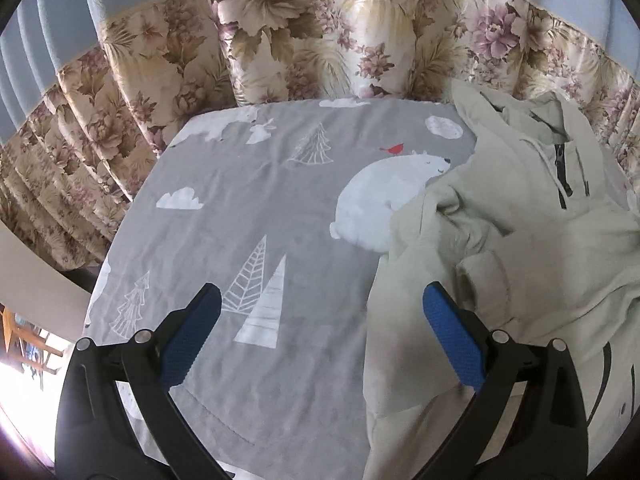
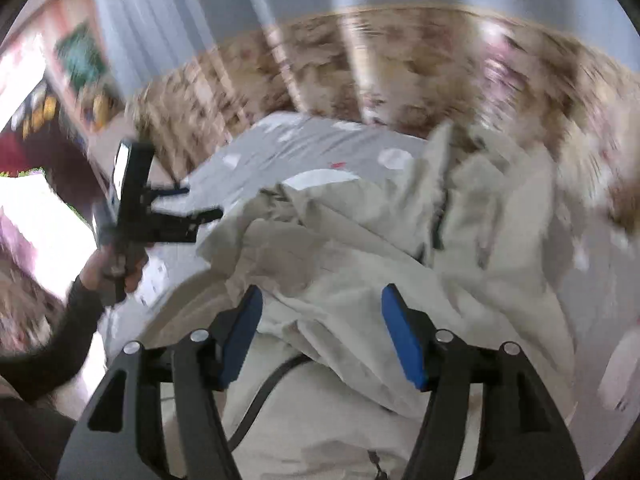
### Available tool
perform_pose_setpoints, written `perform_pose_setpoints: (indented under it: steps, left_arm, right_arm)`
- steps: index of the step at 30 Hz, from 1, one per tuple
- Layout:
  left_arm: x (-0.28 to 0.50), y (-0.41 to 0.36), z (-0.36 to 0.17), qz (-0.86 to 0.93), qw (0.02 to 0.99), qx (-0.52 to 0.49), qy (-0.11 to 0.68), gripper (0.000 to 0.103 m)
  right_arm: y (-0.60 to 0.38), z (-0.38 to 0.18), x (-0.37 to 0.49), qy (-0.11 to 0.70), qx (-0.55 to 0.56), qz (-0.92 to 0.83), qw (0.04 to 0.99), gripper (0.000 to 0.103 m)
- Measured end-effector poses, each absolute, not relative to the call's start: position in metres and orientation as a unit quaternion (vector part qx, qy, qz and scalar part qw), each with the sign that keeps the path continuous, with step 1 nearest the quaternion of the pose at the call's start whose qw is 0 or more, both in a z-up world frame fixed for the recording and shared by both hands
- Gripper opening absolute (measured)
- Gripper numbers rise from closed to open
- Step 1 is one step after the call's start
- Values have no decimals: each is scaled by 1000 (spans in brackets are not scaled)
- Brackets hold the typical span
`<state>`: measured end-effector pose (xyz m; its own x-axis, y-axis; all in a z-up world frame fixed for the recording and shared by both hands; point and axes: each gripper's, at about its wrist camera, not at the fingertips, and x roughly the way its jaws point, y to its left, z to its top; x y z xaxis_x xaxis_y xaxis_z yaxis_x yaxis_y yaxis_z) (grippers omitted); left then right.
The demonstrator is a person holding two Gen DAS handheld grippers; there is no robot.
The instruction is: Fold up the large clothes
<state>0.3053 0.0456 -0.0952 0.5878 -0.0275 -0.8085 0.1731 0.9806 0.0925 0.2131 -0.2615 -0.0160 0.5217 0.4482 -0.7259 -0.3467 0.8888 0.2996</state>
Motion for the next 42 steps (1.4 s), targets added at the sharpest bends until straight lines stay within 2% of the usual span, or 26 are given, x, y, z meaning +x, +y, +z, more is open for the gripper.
perform_pose_setpoints:
  steps: [3, 7, 12, 14, 15, 16, 18, 21, 26, 29, 30, 31, 32, 35, 36, 37, 38, 39, 42]
  left_arm:
    - [306, 34, -96, -74, 886, 78, 452, 100]
    - [300, -5, -99, -122, 878, 91, 453, 100]
    - [302, -54, -129, -130, 862, 141, 470, 100]
    - [300, -64, -133, -127, 865, 153, 461, 92]
    - [300, -68, -131, -135, 866, 153, 456, 76]
    - [299, -70, -129, -141, 867, 152, 453, 61]
    - [296, -75, -118, -141, 874, 159, 437, 47]
    - [292, -65, -94, -169, 884, 125, 418, 32]
    - [276, -25, -50, -216, 890, 46, 398, 31]
    - [282, -3, -52, -233, 885, 19, 402, 35]
    - [298, 3, -65, -227, 878, 15, 421, 44]
    - [313, 8, -79, -203, 876, 16, 436, 52]
    - [324, 12, -90, -181, 876, 15, 446, 54]
    - [340, 34, -103, -166, 858, -42, 484, 58]
    - [336, 42, -99, -176, 858, -65, 478, 71]
    - [332, 46, -94, -176, 864, -69, 466, 89]
    - [324, 47, -87, -165, 877, -53, 449, 95]
    - [318, 42, -82, -156, 883, -28, 441, 98]
    - [309, 18, -81, -170, 878, 31, 446, 98]
  right_arm:
    - [-308, -17, 199, 416, 109, 194, 882, 72]
    - [-375, -41, 181, 423, 111, 65, 897, 73]
    - [-409, -79, 181, 447, 129, -4, 885, 73]
    - [-410, -94, 182, 464, 133, -6, 876, 73]
    - [-410, -103, 184, 474, 137, -3, 870, 72]
    - [-409, -112, 186, 480, 147, 8, 865, 69]
    - [-403, -119, 187, 473, 125, 6, 872, 16]
    - [-398, -106, 188, 444, 80, -30, 892, 9]
    - [-384, -48, 179, 396, 37, -11, 918, 9]
    - [-384, -35, 190, 389, 28, 0, 921, 11]
    - [-387, -40, 202, 399, 27, -7, 917, 30]
    - [-388, -51, 217, 414, 18, -23, 910, 41]
    - [-387, -59, 226, 425, 5, -36, 905, 56]
    - [-383, -80, 235, 451, 1, -49, 891, 55]
    - [-383, -79, 229, 442, 10, -44, 896, 56]
    - [-384, -74, 222, 432, 16, -42, 901, 58]
    - [-385, -71, 216, 426, 15, -47, 903, 65]
    - [-387, -66, 211, 418, 14, -52, 907, 72]
    - [-393, -51, 194, 401, 19, -60, 914, 76]
